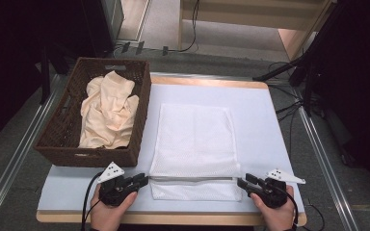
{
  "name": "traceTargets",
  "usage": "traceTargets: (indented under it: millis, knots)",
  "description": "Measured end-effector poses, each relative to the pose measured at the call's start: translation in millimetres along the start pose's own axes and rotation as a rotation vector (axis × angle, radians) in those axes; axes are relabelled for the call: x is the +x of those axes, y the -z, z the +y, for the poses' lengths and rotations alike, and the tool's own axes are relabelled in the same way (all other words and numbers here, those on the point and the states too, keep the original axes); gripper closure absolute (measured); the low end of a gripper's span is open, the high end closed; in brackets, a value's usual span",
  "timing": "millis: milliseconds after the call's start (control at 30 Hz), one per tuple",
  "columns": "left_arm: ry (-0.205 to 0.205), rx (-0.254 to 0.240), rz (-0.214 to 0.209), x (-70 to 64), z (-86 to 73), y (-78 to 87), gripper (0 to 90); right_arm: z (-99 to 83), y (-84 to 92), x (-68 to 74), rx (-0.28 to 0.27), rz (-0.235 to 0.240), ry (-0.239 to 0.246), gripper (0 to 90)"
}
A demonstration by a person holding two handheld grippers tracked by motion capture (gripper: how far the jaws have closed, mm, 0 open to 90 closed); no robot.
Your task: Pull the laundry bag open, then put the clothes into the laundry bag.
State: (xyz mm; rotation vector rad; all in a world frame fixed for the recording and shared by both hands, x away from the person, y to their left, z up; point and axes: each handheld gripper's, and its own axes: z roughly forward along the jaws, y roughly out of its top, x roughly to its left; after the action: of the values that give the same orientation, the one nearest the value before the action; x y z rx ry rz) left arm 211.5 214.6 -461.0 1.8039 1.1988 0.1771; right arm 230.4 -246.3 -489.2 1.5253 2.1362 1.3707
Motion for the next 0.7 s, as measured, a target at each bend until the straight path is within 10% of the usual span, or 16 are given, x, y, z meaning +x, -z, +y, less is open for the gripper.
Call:
traceTargets:
  millis: [300,700]
  knots:
    - [-0.071,-0.064,-0.022,-12.3,3.1,2.4,69.8,7.2,6.4,10.9,-0.065,-0.036,0.063,29.8]
    - [-0.115,-0.031,-0.106,-39.1,11.6,-23.8,79.9,40.2,-6.0,55.5,-0.058,0.025,0.126,32.2]
